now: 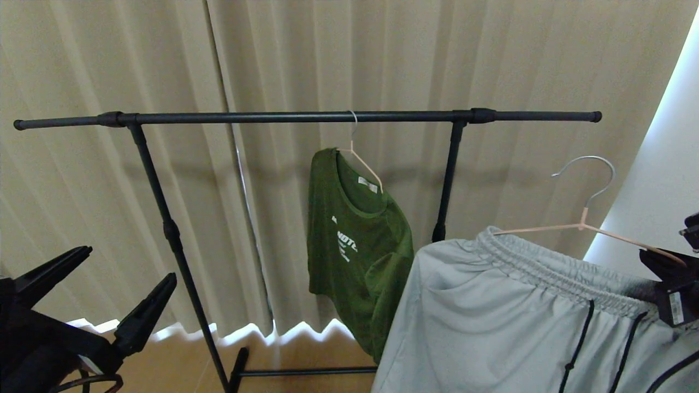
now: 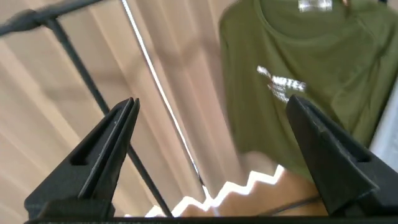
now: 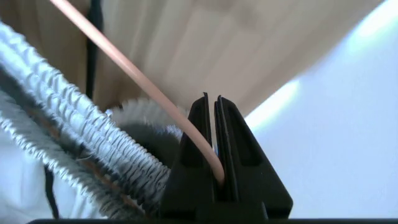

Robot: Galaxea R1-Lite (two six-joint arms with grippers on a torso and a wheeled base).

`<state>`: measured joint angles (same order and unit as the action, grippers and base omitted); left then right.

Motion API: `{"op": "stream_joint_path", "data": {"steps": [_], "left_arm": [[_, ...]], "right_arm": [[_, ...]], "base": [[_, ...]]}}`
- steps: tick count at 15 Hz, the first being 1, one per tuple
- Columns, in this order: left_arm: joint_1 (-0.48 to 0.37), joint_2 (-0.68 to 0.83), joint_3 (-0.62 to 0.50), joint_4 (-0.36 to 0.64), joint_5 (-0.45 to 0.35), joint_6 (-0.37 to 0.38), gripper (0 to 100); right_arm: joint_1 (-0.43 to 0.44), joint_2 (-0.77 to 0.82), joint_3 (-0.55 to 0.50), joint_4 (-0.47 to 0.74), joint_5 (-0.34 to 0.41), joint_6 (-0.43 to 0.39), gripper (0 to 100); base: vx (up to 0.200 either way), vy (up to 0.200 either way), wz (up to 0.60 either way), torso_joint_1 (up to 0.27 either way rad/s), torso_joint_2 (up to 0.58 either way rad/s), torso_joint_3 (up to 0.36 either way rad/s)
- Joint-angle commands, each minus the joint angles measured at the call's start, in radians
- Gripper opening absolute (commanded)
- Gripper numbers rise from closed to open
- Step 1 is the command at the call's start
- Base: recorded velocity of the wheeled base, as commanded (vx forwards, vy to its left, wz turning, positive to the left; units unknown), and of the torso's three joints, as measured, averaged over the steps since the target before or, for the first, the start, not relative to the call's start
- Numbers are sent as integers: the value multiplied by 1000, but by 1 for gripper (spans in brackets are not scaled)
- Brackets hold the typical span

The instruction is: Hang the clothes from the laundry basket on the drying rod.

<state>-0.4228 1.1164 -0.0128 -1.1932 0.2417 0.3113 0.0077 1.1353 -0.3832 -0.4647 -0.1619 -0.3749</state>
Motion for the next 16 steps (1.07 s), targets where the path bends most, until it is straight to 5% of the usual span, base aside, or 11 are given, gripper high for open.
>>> {"op": "stream_joint_path", "data": {"steps": [1, 4, 16], "left_arm": [[-1, -59, 2, 1, -45, -4, 100], [2, -64, 2, 24, -168, -11, 100], [1, -81, 13, 35, -176, -93, 100]], "right_arm": [[-48, -149, 14, 100, -34, -1, 0], [-109, -175, 6, 132, -25, 2, 0], [-110, -140, 73, -61, -25, 4, 0]], "base": [[0, 0, 0, 0, 0, 0], [0, 0, 0, 0, 0, 0], [0, 0, 0, 0, 0, 0]]}}
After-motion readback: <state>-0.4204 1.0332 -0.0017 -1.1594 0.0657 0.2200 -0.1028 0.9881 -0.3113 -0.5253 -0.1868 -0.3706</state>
